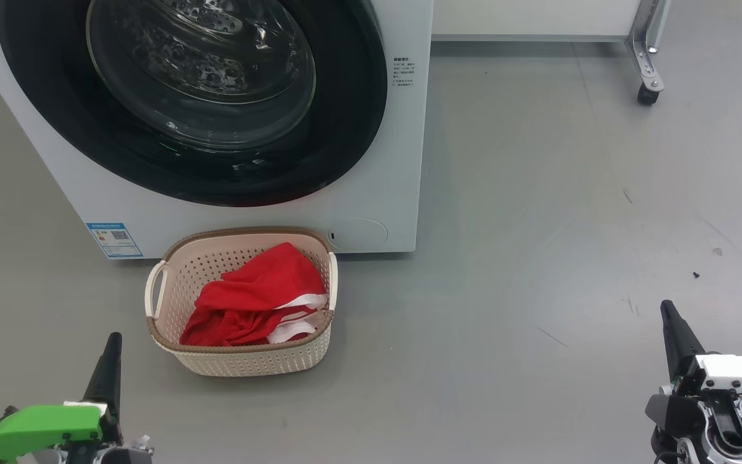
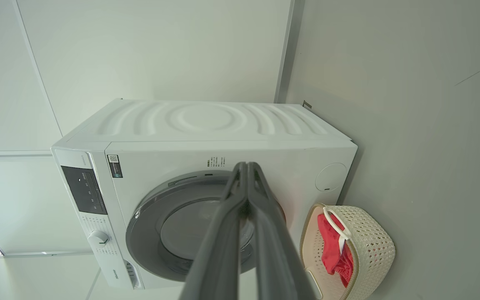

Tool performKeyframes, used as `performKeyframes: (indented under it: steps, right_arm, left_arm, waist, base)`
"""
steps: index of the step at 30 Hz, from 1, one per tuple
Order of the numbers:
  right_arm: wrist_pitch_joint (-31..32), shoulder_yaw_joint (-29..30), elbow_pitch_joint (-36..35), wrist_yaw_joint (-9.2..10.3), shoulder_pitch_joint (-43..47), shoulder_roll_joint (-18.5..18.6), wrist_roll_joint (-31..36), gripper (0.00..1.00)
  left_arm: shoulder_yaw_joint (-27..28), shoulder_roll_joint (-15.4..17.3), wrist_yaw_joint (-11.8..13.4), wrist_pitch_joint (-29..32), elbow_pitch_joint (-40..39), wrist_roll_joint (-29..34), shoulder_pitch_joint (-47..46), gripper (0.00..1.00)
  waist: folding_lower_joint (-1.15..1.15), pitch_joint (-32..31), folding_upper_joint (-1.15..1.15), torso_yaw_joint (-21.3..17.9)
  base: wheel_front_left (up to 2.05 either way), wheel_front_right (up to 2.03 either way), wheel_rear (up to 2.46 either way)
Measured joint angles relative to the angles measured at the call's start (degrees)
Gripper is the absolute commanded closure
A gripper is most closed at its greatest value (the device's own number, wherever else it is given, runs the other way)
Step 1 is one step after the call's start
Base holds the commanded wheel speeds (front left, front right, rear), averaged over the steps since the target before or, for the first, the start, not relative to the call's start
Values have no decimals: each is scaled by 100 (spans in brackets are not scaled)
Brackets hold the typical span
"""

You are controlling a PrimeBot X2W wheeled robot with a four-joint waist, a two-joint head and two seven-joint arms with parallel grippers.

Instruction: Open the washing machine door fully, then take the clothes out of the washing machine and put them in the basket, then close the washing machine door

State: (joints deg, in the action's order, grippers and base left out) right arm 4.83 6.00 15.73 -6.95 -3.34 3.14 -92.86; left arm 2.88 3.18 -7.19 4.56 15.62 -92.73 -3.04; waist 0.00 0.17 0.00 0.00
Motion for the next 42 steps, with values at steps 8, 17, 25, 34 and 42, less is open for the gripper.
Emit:
performKeyframes:
  steps: [8,17,25,34,42]
  right_arm:
    - [0,3,0,0,-1,0,0,100]
    - [0,7,0,0,-1,0,0,100]
    - [1,9,0,0,-1,0,0,100]
    - [10,13,0,0,-1,0,0,100]
    - [10,15,0,0,-1,-1,0,100]
  left_arm:
    - [4,-1,0,36,0,0,0,100]
    - [5,-2,0,47,0,0,-1,100]
    - [8,-3,0,47,0,0,-1,100]
    - [10,-3,0,47,0,0,-1,100]
    - [12,-4,0,47,0,0,-1,100]
  waist:
    - [0,0,0,0]
    - [0,0,0,0]
    - [0,0,0,0]
    - [0,0,0,0]
    - [0,0,0,0]
  base:
    - [0,0,0]
    - [0,0,0]
    - [0,0,0]
    - [0,0,0]
    - [0,0,0]
